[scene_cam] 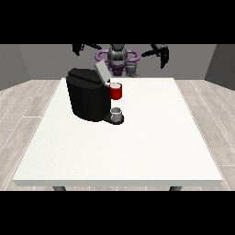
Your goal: Insert the coffee pod into the coffee machine and close the lid
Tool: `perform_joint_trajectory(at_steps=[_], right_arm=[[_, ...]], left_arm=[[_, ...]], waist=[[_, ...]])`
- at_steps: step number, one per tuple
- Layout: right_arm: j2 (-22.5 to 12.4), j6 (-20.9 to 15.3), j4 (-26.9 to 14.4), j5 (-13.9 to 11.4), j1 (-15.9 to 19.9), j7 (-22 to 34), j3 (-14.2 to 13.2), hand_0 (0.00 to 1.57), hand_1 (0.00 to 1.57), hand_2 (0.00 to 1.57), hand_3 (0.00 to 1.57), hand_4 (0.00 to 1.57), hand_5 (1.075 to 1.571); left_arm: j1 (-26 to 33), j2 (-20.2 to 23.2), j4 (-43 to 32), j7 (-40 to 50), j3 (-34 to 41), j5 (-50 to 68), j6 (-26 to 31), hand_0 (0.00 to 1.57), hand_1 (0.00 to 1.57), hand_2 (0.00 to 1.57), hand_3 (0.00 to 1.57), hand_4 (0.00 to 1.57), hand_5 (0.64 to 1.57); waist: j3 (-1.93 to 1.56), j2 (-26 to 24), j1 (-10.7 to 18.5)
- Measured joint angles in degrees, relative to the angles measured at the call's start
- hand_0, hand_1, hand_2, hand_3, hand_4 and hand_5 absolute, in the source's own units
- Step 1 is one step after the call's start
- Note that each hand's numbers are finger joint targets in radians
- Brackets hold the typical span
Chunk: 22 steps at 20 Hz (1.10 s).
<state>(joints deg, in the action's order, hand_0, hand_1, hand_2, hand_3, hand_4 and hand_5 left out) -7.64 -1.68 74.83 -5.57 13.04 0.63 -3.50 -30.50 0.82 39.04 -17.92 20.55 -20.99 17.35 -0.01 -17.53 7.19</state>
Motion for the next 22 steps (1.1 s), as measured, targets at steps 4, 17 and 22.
perform_joint_trajectory(at_steps=[4, 17, 22], right_arm=[[-2.0, 1.06, -0.74, 1.56, 3.4, 1.16, -2.48, 0.0, 0.0, 0.0, 0.0, 0.0, 1.571], [-2.96, 2.38, -9.99, 8.71, 12.78, 5.08, -8.88, 0.0, 0.0, 0.0, 0.0, 0.07, 1.571], [-2.49, 1.75, -12.18, 8.3, 16.02, 4.48, -8.01, 0.0, 0.0, 0.0, 0.0, 0.0, 1.571]], left_arm=[[1.19, -0.33, 5.18, 2.16, -1.49, 2.55, 0.29, 0.0, 0.0, 0.0, 0.0, 0.36, 1.571], [7.37, -0.05, 20.5, 8.06, -9.81, 10.35, 0.06, 0.0, 0.0, 0.0, 0.0, 0.28, 1.571], [10.49, -0.19, 27.07, 8.67, -11.99, 11.34, -1.48, 0.0, 0.0, 0.0, 0.0, 0.35, 1.571]], waist=[[0.01, 2.77, 1.26], [-0.01, 9.06, 5.17], [0.0, 12.34, 4.68]])
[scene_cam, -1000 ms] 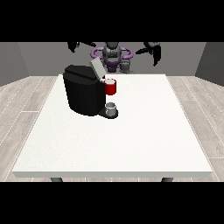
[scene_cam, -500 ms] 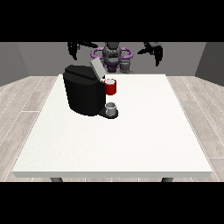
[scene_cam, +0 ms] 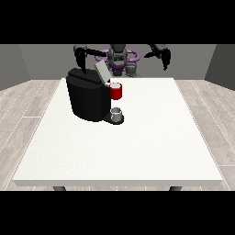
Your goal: Insert the coffee pod into the coffee machine and close the lid
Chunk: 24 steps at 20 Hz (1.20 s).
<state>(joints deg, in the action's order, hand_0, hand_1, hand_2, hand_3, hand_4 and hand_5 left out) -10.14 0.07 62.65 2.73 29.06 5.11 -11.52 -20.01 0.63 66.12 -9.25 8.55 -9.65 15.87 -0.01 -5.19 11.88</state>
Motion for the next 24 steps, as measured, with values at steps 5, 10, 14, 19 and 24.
perform_joint_trajectory(at_steps=[5, 10, 14, 19, 24], right_arm=[[-0.12, 0.7, -1.93, -0.22, 3.77, -0.61, 1.09, 0.0, 0.0, 0.0, 0.0, 0.0, 1.571], [0.84, 0.35, -3.79, -1.2, 6.38, -1.49, 2.67, 0.0, 0.0, 0.0, 0.0, 0.0, 1.571], [0.27, 0.81, -5.29, -1.29, 9.2, -2.14, 2.69, 0.0, 0.0, 0.0, 0.0, 0.17, 1.571], [-0.04, 1.34, -6.27, -1.84, 11.72, -2.04, 3.4, 0.0, 0.0, 0.0, 0.0, 0.2, 1.571], [-0.13, 0.83, -6.35, -3.57, 13.68, -0.9, 4.89, 0.0, 0.0, 0.0, 0.0, 0.04, 1.571]], left_arm=[[1.43, 1.67, 5.21, 0.95, 0.12, 2.02, 0.06, 0.0, 0.0, 0.0, 0.0, 0.38, 1.571], [3.24, 2.11, 10.16, 3.6, -0.34, 3.29, -0.44, 0.0, 0.0, 0.0, 0.0, 0.37, 1.571], [4.62, 2.22, 12.69, 3.58, -1.05, 3.17, -1.43, 0.0, 0.0, 0.0, 0.0, 0.33, 1.571], [5.71, 3.86, 13.66, 2.83, -0.32, 3.33, -1.85, 0.0, 0.0, 0.0, 0.0, 0.36, 1.571], [6.44, 4.51, 13.29, 2.79, -0.33, 3.24, -2.01, 0.0, 0.0, 0.0, 0.0, 0.36, 1.571]], waist=[[-0.01, 3.27, -0.97], [0.02, 4.59, -1.45], [0.08, 6.19, -1.49], [0.03, 7.77, -2.07], [-0.19, 8.55, -2.37]])
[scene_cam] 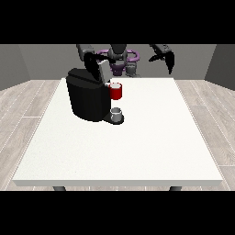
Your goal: Insert the coffee pod into the coffee machine and close the lid
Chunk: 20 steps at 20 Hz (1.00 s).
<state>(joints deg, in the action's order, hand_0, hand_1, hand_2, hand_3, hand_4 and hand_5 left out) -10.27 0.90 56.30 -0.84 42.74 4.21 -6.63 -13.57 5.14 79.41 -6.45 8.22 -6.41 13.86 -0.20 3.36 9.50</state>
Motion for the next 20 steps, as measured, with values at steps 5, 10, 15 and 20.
perform_joint_trajectory(at_steps=[5, 10, 15, 20], right_arm=[[-1.14, -0.36, -0.47, -0.89, 3.23, 1.82, 0.02, 0.0, 0.0, 0.0, 0.0, 0.0, 1.571], [-0.92, -2.4, -0.09, -2.49, 5.46, 5.83, 0.8, 0.0, 0.0, 0.0, 0.0, 0.0, 1.571], [-3.14, -4.46, 1.02, -6.06, 6.55, 8.35, 1.75, 0.0, 0.0, 0.0, 0.0, 0.22, 1.571], [-5.72, -5.12, 2.82, -8.38, 8.38, 12.82, 1.77, 0.0, 0.0, 0.0, 0.0, 0.16, 1.571]], left_arm=[[-1.24, 0.13, 0.3, 0.63, -0.43, 0.22, 0.2, 0.0, 0.0, 0.0, 0.0, 0.39, 1.571], [-2.57, -0.22, -0.51, 0.27, -1.09, -0.52, -0.42, 0.0, 0.0, 0.0, 0.0, 0.38, 1.571], [-3.44, -0.66, -0.25, 0.12, -2.55, -1.05, 0.03, 0.0, 0.0, 0.0, 0.0, 0.36, 1.571], [-5.25, -0.91, -0.48, -1.02, -3.23, -0.77, 0.83, 0.0, 0.0, 0.0, 0.0, 0.44, 1.571]], waist=[[-0.26, 1.68, 0.94], [-0.58, 2.5, 1.38], [-0.85, 3.75, 3.72], [-1.23, 5.62, 6.17]])
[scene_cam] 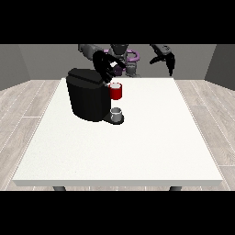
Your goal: Insert the coffee pod into the coffee machine and close the lid
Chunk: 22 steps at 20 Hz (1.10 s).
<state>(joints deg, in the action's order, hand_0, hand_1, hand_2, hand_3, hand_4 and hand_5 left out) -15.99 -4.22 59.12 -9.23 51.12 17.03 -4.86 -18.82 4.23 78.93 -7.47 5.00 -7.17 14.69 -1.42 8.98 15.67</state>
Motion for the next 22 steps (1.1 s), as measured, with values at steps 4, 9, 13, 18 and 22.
perform_joint_trajectory(at_steps=[4, 9, 13, 18, 22], right_arm=[[-1.61, 0.26, 2.29, -0.38, -0.11, 4.26, -0.76, 0.0, 0.0, 0.0, 0.0, 0.15, 1.571], [-4.01, 0.3, 6.01, -1.62, 0.09, 10.11, -1.47, 0.0, 0.0, 0.0, 0.0, 0.0, 1.571], [-6.73, 0.64, 8.52, -2.93, 0.74, 14.76, -2.6, 0.0, 0.0, 0.0, 0.0, 0.0, 1.571], [-10.37, 2.58, 10.69, -4.69, 1.66, 16.57, -3.98, 0.0, 0.0, 0.0, 0.0, 0.0, 1.571], [-8.06, 2.21, 12.42, -2.68, 5.39, 12.18, -4.32, 0.0, 0.0, 0.0, 0.0, 0.0, 1.571]], left_arm=[[-1.3, 0.13, 0.11, 0.35, -0.39, 0.08, 0.55, 0.0, 0.0, 0.0, 0.0, 0.4, 1.571], [-2.88, -0.33, -0.19, -0.35, -1.49, -0.01, 1.3, 0.0, 0.0, 0.0, 0.0, 0.44, 1.571], [-4.63, -0.49, -0.23, -0.3, -2.18, 0.17, 2.13, 0.0, 0.0, 0.0, 0.0, 0.4, 1.571], [-6.84, -1.26, 0.0, -0.37, -3.64, 0.09, 2.95, 0.0, 0.0, 0.0, 0.0, 0.35, 1.571], [-8.61, -1.43, 0.01, -0.64, -4.26, 0.17, 3.65, 0.0, 0.0, 0.0, 0.0, 0.2, 1.571]], waist=[[-0.34, 0.76, 1.89], [-0.74, 2.41, 4.49], [-1.05, 4.13, 7.5], [-1.27, 6.82, 11.37], [-0.31, 9.01, 15.51]])
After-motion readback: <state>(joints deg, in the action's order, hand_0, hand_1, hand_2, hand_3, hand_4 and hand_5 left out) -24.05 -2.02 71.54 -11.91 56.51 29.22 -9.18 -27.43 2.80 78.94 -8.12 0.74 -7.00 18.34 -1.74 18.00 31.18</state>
